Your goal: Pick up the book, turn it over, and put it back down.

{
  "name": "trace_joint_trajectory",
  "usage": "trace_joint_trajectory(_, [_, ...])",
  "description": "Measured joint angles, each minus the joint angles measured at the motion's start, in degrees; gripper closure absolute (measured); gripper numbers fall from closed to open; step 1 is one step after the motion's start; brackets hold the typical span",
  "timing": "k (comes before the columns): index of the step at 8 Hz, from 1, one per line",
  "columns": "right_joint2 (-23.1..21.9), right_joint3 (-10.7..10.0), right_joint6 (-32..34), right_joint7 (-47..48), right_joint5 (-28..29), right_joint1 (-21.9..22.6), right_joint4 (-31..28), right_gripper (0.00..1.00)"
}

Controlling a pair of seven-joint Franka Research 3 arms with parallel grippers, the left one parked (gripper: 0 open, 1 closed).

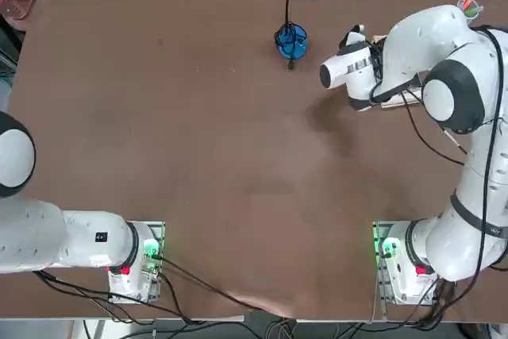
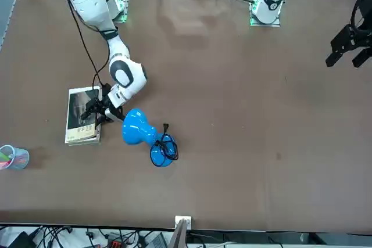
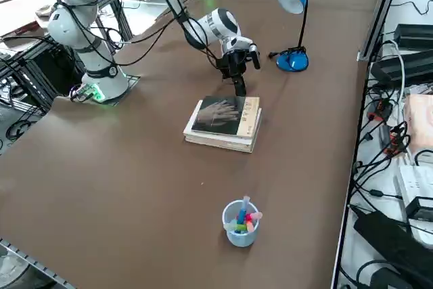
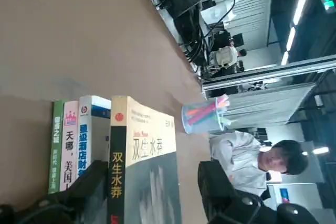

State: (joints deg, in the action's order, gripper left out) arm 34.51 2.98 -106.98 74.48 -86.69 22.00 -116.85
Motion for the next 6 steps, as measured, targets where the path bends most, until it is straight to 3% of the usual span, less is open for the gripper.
trace_joint_trajectory(3, [-5.59, -0.01, -6.95, -0.04, 0.01, -2.57, -3.98, 0.0])
trace_joint_trajectory(6, [-7.59, 0.01, -9.9, -0.06, 0.02, -4.05, -5.08, 0.0])
